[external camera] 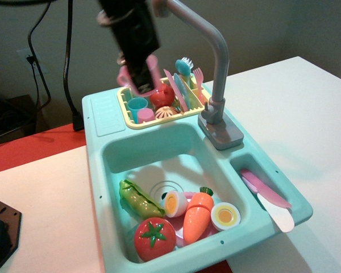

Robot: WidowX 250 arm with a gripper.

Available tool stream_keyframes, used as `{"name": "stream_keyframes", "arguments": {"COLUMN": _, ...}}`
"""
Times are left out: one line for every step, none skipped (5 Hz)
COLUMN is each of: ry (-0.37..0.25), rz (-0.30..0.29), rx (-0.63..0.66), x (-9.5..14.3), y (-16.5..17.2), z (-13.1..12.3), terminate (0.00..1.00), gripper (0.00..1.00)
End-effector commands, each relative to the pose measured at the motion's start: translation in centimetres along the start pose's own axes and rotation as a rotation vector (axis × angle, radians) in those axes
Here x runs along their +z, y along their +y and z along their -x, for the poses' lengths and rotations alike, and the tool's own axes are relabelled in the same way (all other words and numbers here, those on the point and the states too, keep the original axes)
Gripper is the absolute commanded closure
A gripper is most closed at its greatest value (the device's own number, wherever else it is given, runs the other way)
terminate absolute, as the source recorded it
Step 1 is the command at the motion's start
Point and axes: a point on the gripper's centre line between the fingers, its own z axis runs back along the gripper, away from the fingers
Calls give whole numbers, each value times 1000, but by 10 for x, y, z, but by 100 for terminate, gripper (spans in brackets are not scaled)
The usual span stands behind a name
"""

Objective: Put cup from counter to sink

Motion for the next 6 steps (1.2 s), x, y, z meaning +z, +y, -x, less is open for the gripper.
{"name": "stream_keyframes", "arguments": {"ry": -79, "rz": 81, "rx": -58, "x": 16, "y": -40, "z": -34, "terminate": 0, "gripper": 100}}
{"name": "stream_keyframes", "arguments": {"ry": -47, "rz": 109, "rx": -123, "x": 4, "y": -79, "z": -37, "terminate": 0, "gripper": 100}}
{"name": "stream_keyframes", "arguments": {"ry": -13, "rz": 97, "rx": -119, "x": -9, "y": -89, "z": -29, "terminate": 0, "gripper": 100}}
{"name": "stream_keyframes", "arguments": {"ry": 29, "rz": 76, "rx": -107, "x": -31, "y": -89, "z": -13, "terminate": 0, "gripper": 100}}
{"name": "stream_keyframes", "arguments": {"ry": 75, "rz": 48, "rx": -109, "x": -57, "y": -90, "z": 7, "terminate": 0, "gripper": 100}}
{"name": "stream_keyframes", "arguments": {"ry": 106, "rz": 32, "rx": -114, "x": -74, "y": -89, "z": 21, "terminate": 0, "gripper": 100}}
